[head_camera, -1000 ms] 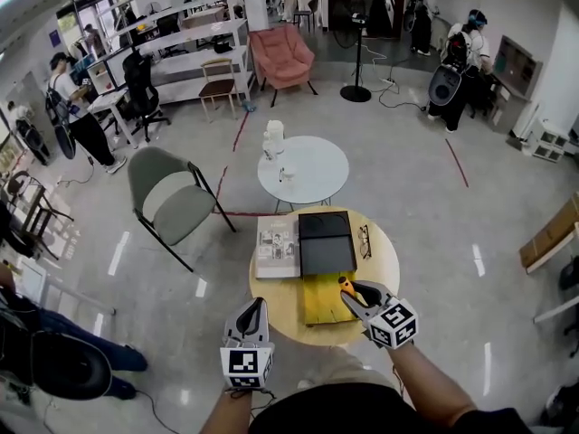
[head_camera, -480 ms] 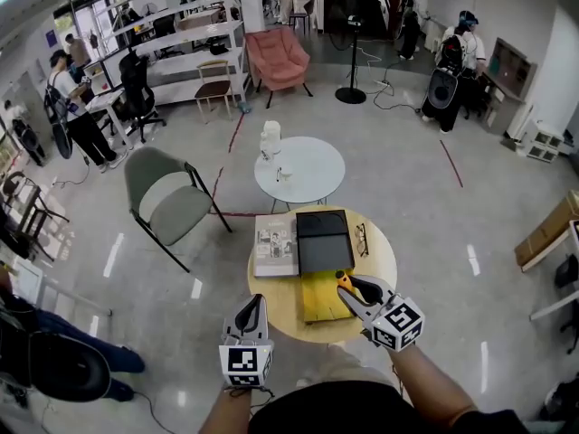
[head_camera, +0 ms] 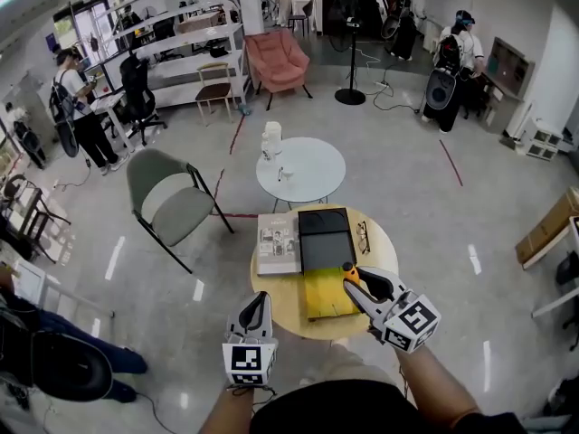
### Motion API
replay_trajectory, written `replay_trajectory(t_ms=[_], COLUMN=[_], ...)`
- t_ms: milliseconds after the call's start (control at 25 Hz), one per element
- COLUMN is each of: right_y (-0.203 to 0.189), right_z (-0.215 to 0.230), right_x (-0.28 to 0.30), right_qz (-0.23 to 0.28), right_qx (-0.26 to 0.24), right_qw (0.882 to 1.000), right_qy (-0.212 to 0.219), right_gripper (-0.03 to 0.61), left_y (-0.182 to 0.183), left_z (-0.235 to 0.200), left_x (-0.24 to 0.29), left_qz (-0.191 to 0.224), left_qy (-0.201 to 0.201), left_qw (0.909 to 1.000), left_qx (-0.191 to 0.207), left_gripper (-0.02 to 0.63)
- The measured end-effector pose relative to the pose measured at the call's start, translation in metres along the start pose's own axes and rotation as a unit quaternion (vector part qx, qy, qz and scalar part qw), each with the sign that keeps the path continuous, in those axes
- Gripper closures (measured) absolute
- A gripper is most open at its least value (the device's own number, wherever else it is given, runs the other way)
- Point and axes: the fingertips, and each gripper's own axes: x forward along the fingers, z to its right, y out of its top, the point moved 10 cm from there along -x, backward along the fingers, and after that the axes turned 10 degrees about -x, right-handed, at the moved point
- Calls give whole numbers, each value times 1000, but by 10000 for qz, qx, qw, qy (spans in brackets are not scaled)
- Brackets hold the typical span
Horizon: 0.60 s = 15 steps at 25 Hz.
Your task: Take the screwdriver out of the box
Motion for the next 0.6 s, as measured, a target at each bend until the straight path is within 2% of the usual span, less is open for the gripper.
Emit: replay_trajectory(t_ms=[440,600], right_y=[26,25], right_z=[-10,-15], right_x=[-27,-32], right_qz=[222,239], right_qx=[-119,-69], right_qw=[9993,9991], right_qy=[-284,-337], right_gripper=[453,453], left_y=[21,14], left_z=[7,8], left_x=[-16,-19], left_qz=[89,59], left_qy=[-130,-209], left_qw=[9999,9998], left_qx=[22,27], left_gripper=[600,600])
